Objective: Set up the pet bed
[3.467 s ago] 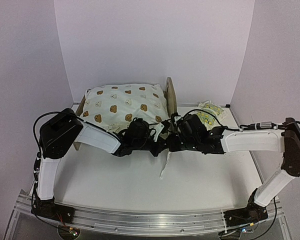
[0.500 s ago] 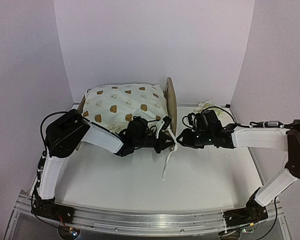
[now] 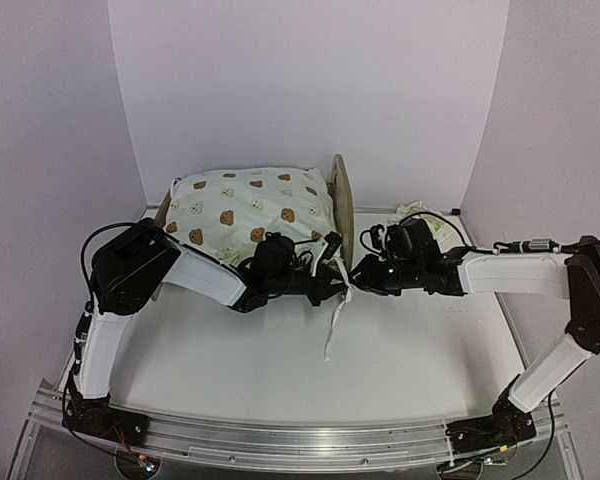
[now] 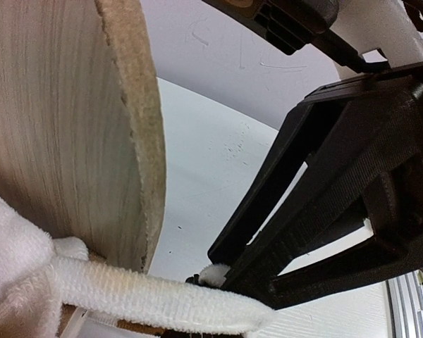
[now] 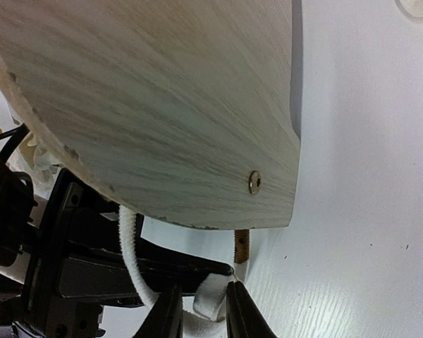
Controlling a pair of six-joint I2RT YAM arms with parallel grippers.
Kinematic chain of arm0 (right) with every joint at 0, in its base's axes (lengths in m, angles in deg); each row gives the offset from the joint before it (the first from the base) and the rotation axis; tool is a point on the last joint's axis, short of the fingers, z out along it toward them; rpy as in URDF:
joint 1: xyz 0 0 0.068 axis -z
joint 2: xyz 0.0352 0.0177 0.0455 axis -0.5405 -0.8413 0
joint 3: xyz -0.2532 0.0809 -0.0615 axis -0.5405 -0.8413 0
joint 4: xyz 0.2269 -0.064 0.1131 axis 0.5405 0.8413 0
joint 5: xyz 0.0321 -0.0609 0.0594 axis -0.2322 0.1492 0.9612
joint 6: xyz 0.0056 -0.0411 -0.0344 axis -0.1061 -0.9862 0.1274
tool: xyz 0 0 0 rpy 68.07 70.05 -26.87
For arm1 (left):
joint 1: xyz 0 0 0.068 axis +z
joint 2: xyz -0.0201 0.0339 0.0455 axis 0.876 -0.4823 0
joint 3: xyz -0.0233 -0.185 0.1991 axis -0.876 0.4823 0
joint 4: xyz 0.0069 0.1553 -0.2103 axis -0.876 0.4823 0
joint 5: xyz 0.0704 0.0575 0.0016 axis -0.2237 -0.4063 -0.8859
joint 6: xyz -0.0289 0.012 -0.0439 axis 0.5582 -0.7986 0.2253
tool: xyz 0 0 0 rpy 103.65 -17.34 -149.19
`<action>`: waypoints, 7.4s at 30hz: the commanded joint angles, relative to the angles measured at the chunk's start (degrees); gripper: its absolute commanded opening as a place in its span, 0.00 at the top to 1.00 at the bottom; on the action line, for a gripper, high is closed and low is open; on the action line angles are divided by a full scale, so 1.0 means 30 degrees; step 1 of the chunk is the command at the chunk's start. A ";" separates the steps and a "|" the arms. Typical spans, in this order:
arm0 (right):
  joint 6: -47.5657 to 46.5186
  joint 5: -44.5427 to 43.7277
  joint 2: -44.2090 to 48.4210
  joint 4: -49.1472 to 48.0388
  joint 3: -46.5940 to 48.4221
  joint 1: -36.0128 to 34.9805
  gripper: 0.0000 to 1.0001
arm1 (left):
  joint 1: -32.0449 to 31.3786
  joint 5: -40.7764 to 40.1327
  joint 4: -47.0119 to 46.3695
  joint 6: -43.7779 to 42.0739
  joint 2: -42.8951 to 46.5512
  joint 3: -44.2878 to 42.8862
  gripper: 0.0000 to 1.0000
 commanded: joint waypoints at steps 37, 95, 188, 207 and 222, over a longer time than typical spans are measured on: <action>0.0437 -0.2091 0.0529 -0.0492 0.0090 0.0035 1.00 | -0.0462 -0.2518 0.4931 -0.2563 0.3206 0.2803 0.21; 0.0000 -0.7154 -0.0613 0.0410 0.2764 0.0419 1.00 | 0.0723 -1.2789 1.1175 -0.1153 0.5282 0.4569 1.00; -0.2947 -1.8377 0.7632 0.9594 0.0517 -0.1565 0.70 | 0.9244 -0.9282 1.8039 0.1475 2.1101 0.8903 0.24; -0.5659 -1.1338 -0.0100 1.3374 1.5404 -0.5881 0.28 | 0.9142 -1.1897 1.9365 0.2676 2.3484 0.9129 0.14; -0.7192 -0.9730 -1.4828 1.3588 2.8910 -1.1736 0.21 | 0.9156 -1.2978 1.9561 0.4094 2.6090 1.0964 0.10</action>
